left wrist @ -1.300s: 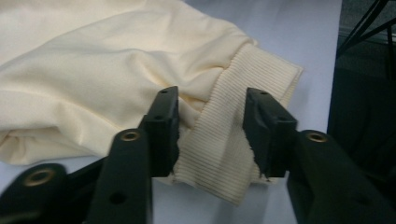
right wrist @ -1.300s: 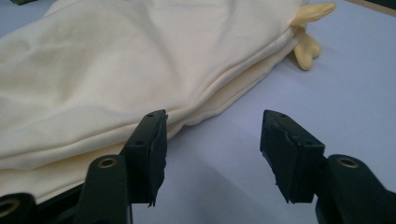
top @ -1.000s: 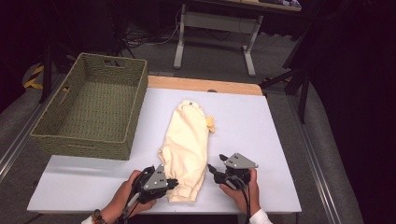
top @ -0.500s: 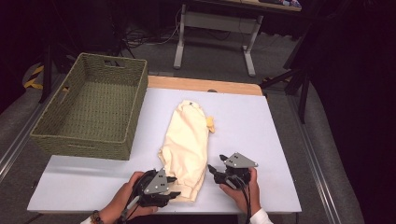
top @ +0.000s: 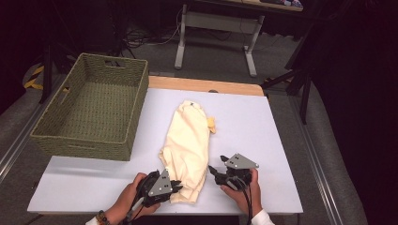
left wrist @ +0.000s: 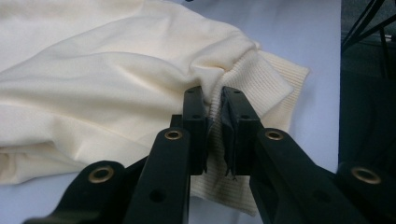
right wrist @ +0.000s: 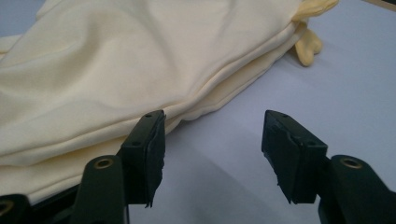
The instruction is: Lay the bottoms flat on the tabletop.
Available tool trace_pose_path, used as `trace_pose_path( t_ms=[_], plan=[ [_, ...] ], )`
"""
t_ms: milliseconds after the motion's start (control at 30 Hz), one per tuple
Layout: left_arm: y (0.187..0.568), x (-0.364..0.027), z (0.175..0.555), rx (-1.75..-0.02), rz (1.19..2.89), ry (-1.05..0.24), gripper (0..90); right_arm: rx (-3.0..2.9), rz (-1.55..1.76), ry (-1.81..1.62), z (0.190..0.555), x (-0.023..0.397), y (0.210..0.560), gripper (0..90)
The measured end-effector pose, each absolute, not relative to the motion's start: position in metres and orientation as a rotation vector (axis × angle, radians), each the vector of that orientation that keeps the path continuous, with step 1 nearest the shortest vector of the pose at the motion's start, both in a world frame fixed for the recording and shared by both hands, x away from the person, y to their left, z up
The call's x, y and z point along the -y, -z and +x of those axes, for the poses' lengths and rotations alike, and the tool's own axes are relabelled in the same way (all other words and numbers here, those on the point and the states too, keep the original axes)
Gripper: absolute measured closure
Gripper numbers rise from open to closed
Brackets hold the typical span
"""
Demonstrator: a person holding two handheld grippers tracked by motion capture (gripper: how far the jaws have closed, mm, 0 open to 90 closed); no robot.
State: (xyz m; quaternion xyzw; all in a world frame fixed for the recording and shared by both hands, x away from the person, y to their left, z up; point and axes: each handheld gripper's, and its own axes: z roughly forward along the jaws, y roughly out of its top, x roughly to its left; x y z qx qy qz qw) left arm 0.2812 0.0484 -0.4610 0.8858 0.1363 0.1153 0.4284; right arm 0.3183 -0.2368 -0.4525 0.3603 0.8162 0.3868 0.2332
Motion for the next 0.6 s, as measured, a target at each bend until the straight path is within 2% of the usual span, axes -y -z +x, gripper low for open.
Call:
trace_pose_path(
  t_ms=[333,600],
  plan=[
    [0.441,-0.053,0.274,-0.356,2.038,-0.263,83.6,-2.242,0.995,-1.062,0.319,0.237,0.453,40.6],
    [0.452,-0.038,0.269,-0.299,2.180,-0.242,82.9,-2.243,0.994,-1.058,0.319,0.237,0.454,40.7]
  ],
)
